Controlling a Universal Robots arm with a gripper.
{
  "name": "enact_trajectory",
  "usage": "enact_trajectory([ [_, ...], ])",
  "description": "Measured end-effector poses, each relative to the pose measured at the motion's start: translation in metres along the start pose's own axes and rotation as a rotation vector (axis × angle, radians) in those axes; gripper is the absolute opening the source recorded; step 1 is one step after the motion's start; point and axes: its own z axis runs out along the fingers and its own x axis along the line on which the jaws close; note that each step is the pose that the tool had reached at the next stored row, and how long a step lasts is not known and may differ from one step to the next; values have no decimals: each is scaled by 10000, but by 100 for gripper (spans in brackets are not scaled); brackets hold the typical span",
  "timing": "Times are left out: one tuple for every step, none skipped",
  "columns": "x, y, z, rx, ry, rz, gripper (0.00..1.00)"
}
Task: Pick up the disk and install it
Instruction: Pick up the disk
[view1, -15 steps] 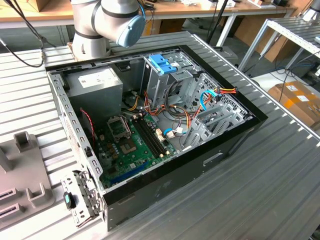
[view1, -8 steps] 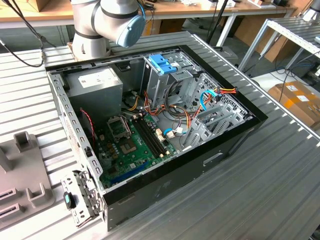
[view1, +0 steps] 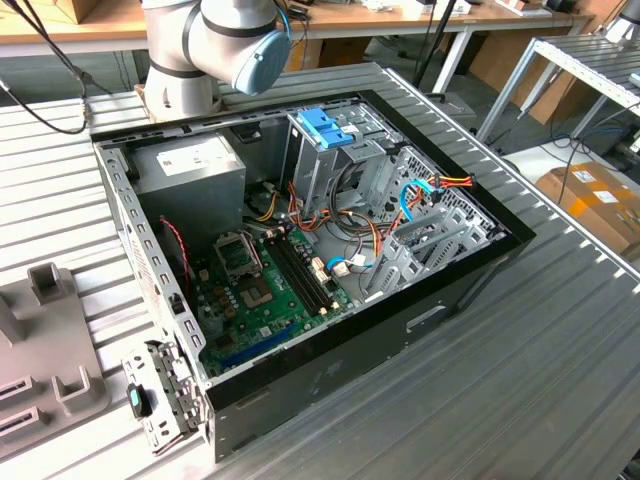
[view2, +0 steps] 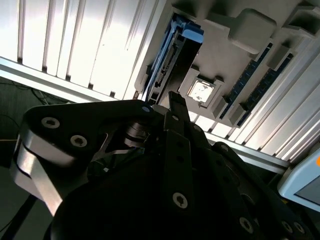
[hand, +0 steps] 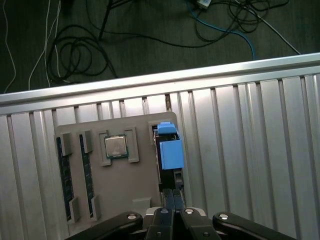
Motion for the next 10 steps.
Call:
enact_trajectory([
  [0,1,0,1,0,0,11],
  [0,1,0,0,0,0,11],
  [0,2,0,1,0,0,11],
  [0,3,0,1,0,0,11],
  [1,3,0,1,-1,0,17],
  [1,4,0,1,-1,0,24],
  [1,5,0,1,0,0,29],
  [1,7,0,1,0,0,42],
  [1,7,1,1,-1,0,42],
  [1,8,0,1,-1,0,48],
])
